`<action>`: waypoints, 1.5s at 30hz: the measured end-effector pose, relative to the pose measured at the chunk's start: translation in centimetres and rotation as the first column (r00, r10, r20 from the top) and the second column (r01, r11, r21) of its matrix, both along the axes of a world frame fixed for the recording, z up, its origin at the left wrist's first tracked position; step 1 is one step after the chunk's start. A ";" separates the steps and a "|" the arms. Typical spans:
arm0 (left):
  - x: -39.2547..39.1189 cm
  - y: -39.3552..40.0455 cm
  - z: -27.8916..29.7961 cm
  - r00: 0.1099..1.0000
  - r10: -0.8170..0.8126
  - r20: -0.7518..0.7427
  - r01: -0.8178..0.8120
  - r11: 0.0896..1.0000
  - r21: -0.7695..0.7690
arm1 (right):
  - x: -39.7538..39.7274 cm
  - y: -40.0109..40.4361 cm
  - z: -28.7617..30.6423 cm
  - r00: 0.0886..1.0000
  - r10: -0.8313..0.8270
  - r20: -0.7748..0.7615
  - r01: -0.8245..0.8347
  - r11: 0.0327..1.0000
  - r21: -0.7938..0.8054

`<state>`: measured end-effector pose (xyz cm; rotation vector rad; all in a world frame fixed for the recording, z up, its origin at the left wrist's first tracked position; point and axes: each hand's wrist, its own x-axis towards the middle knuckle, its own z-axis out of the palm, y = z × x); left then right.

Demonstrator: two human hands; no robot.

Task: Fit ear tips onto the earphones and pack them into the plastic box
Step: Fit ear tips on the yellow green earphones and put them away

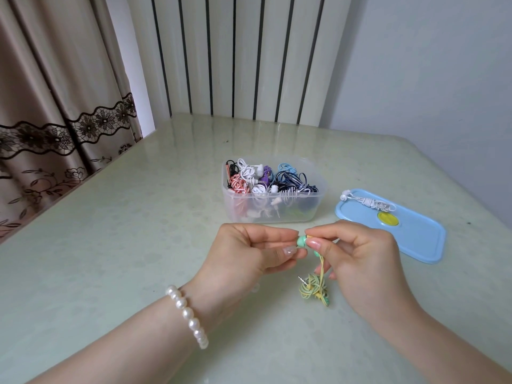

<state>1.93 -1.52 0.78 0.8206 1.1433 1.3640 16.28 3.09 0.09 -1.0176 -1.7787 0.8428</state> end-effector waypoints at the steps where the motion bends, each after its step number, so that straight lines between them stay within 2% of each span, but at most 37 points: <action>1: 0.0 0.0 0.0 1.000 -0.004 0.021 0.004 1.000 -0.006 | 0.0 0.1 -0.2 1.000 -0.001 -0.002 0.001 1.000 0.026; 4: 0.0 -0.2 0.2 0.990 -0.012 0.138 0.017 0.999 -0.041 | -0.1 0.2 -0.7 1.000 -0.023 0.009 0.021 0.985 0.173; 8: -0.1 -0.2 0.4 0.964 -0.019 0.265 0.042 0.996 -0.078 | 0.1 0.4 -1.4 0.997 -0.054 0.055 0.027 0.914 0.404; 12: -0.2 -0.2 0.4 0.965 -0.025 0.262 0.045 0.997 -0.068 | 0.0 0.4 -1.2 1.000 0.024 -0.019 -0.018 0.961 0.275; 17: 0.5 -0.5 0.4 1.000 -0.023 0.016 0.021 0.997 0.072 | 0.0 0.4 -0.2 0.983 0.046 -0.179 -0.047 0.999 0.000; 19: 0.7 -0.6 0.5 0.998 -0.041 -0.041 0.045 0.995 0.088 | 0.1 0.6 -0.2 0.980 0.011 -0.200 -0.012 1.000 -0.006; 21: 0.5 -0.7 0.6 0.995 -0.079 0.060 0.075 0.995 0.060 | 0.2 0.7 -0.7 0.988 -0.010 -0.154 0.024 0.996 0.086; 24: 0.0 -0.5 0.9 0.954 -0.101 0.282 0.115 0.993 -0.033 | 0.5 0.9 -0.9 1.000 0.008 -0.017 -0.002 0.946 0.325; 26: -0.3 -0.4 1.0 0.938 -0.112 0.327 0.143 0.987 -0.071 | 0.8 1.1 -0.8 0.998 0.033 0.052 -0.053 0.890 0.453; 28: -0.4 -0.3 1.0 0.937 -0.112 0.332 0.151 0.984 -0.093 | 0.9 1.1 -0.6 0.994 0.069 0.080 -0.100 0.869 0.485; 30: -0.5 -0.2 0.9 0.948 -0.088 0.307 0.123 0.988 -0.096 | 0.8 0.9 -0.3 0.992 0.117 0.052 -0.128 0.886 0.445; 33: -0.7 0.0 0.7 0.973 -0.053 0.226 0.070 0.995 -0.067 | 0.2 0.1 0.2 0.977 0.183 -0.112 -0.163 0.972 0.169; 35: -0.7 0.0 0.6 0.978 -0.063 0.198 0.074 0.996 -0.048 | 0.0 -0.2 0.4 0.957 0.193 -0.216 -0.191 0.981 0.033; 38: -0.7 -0.1 0.7 0.986 -0.058 0.155 0.061 0.998 -0.015 | -0.1 -0.6 0.9 0.946 0.191 -0.263 -0.201 0.979 -0.012; 45: -0.4 -0.3 0.5 1.000 0.029 0.002 -0.028 0.987 0.160 | -0.2 -0.8 1.1 0.954 0.139 -0.265 -0.157 0.986 -0.047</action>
